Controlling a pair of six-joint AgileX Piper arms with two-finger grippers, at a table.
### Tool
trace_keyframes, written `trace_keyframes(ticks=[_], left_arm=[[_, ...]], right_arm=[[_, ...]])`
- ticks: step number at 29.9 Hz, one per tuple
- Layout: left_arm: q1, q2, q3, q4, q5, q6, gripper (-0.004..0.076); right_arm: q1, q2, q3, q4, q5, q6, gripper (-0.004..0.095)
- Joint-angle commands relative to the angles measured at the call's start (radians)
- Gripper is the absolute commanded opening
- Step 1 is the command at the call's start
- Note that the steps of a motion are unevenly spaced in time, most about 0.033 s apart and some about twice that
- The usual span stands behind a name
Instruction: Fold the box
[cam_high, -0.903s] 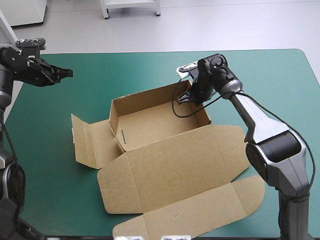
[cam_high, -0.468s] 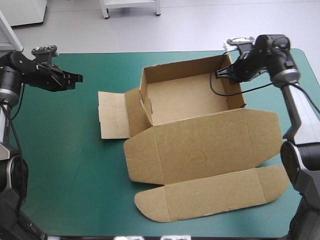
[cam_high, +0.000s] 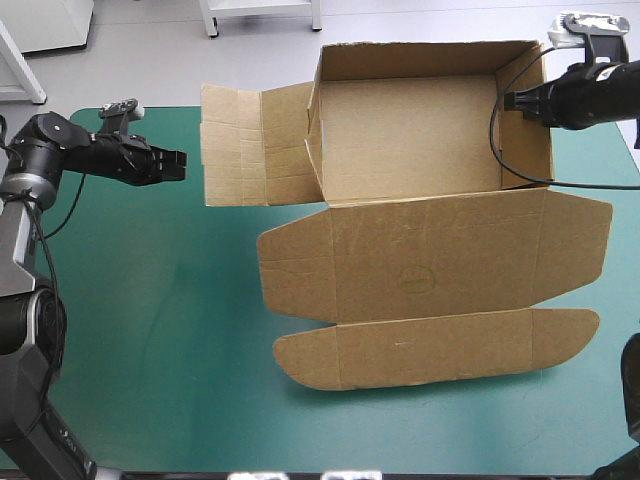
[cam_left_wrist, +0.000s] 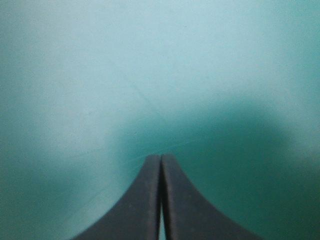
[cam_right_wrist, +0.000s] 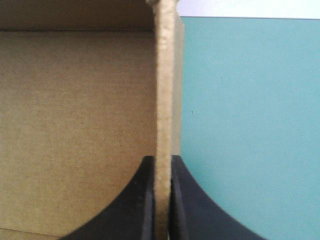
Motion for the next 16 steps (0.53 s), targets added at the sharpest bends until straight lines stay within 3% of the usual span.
trace_keyframes(ticks=[1, 4, 8, 16], left_arm=[[0.019, -0.016, -0.025, -0.184, 0.017, 0.085, -0.0008], [0.026, 0.017, -0.025, -0.318, 0.086, 0.167, -0.0008], [0.017, 0.038, -0.025, -0.449, 0.170, 0.247, -0.0008], [-0.054, 0.033, -0.025, -0.504, 0.186, 0.251, -0.0008]], right_arm=[[-0.010, -0.086, -0.029, 0.066, 0.002, -0.006, -0.0013], [-0.010, -0.105, -0.029, 0.099, 0.000, -0.006, -0.0013], [-0.010, -0.110, -0.029, 0.229, -0.002, -0.041, -0.0013], [-0.010, -0.106, -0.029, 0.284, -0.023, -0.062, -0.0013]])
